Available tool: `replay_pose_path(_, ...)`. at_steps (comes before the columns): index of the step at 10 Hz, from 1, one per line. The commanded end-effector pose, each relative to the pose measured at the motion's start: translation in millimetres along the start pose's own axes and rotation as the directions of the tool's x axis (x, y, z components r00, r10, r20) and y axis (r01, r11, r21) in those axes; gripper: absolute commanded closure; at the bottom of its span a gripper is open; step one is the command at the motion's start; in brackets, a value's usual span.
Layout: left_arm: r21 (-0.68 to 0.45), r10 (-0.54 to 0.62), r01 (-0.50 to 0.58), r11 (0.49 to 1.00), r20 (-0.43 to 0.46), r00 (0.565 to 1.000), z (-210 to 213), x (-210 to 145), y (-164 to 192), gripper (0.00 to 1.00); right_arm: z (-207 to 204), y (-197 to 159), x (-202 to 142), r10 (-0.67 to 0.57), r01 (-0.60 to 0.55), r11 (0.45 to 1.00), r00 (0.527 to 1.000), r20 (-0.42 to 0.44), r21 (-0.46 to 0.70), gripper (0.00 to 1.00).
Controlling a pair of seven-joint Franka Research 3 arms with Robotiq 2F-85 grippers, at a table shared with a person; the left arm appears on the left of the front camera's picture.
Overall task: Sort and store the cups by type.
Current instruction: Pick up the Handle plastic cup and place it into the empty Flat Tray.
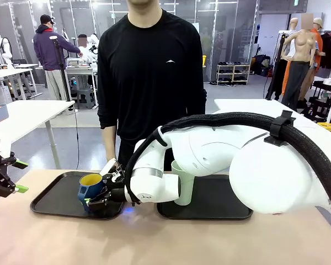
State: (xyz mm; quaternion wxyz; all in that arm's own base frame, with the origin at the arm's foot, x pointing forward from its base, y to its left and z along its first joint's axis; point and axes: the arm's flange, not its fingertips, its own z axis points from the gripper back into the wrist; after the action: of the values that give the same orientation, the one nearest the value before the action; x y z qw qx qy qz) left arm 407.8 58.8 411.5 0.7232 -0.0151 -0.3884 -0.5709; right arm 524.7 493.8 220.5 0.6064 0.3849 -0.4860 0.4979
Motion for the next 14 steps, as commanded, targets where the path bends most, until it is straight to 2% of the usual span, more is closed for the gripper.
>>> replay_pose_path(1,0.019,-0.02,0.02,1.0,-0.008,1.0,-1.6,-2.1,-3.1,0.0,5.7,8.4,4.7,-0.005,0.004,0.999,0.999,-0.032,-0.04,0.0)
replay_pose_path(5,0.019,-0.02,0.02,1.0,-0.008,1.0,-1.6,-2.1,-3.1,0.0,10.3,12.5,7.6,-0.042,0.037,0.997,0.996,-0.079,-0.063,0.0)
replay_pose_path(14,0.019,-0.02,0.02,1.0,-0.008,1.0,-1.6,-2.1,-3.1,0.0,44.1,31.9,11.0,-0.058,0.047,0.992,0.994,-0.096,-0.117,0.0)
